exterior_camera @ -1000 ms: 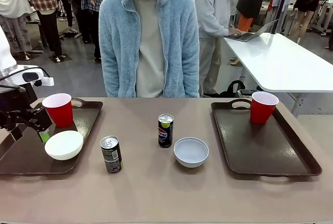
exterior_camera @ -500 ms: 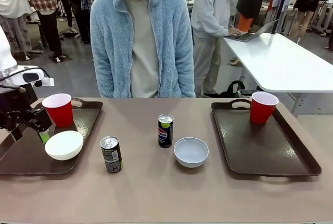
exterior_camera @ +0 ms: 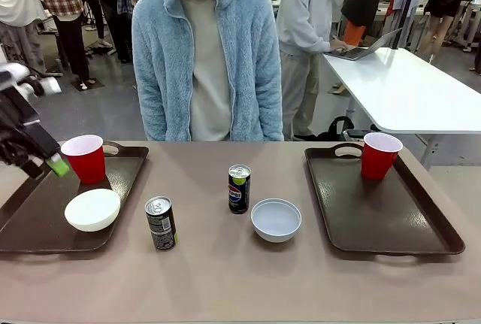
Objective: Prepare tableware on both trays.
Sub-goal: Pick up a Picnic Bowl from the table and place it on a Handle tray.
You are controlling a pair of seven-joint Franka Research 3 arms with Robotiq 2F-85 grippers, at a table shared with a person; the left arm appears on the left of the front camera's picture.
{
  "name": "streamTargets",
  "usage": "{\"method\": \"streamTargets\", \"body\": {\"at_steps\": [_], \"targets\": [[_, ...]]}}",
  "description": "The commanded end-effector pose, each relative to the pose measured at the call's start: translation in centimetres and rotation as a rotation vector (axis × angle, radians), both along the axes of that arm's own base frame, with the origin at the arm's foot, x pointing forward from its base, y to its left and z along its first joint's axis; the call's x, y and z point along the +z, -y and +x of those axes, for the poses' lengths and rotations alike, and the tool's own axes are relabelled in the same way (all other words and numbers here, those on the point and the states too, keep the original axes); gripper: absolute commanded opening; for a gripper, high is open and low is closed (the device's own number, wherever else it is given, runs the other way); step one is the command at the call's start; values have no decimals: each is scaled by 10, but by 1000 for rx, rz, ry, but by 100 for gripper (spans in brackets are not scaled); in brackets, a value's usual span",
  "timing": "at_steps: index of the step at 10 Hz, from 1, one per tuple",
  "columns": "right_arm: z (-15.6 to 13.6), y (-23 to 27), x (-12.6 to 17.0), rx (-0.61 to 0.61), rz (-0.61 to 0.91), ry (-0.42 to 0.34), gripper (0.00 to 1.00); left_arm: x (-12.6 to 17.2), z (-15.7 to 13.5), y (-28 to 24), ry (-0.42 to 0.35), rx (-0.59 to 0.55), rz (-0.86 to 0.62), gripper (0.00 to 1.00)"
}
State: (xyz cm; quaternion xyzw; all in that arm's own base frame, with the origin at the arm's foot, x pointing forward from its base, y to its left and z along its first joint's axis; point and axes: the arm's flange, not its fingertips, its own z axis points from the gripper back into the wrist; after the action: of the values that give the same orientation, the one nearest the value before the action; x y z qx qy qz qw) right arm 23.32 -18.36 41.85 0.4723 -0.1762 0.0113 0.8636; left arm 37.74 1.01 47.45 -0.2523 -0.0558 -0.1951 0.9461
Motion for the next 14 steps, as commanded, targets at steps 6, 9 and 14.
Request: {"method": "streamTargets", "body": {"at_steps": [6, 9, 14], "targets": [[6, -16, 16, 67, -110, -54, 100, -22, -7, -128, -227, 119, -620, 93], [60, -94, 73, 159, -377, -195, 100, -38, -16, -139, -226, 111, -614, 93], [144, -253, 92, 123, -669, -375, 100, -38, -16, -139, -226, 111, -614, 93]]}}
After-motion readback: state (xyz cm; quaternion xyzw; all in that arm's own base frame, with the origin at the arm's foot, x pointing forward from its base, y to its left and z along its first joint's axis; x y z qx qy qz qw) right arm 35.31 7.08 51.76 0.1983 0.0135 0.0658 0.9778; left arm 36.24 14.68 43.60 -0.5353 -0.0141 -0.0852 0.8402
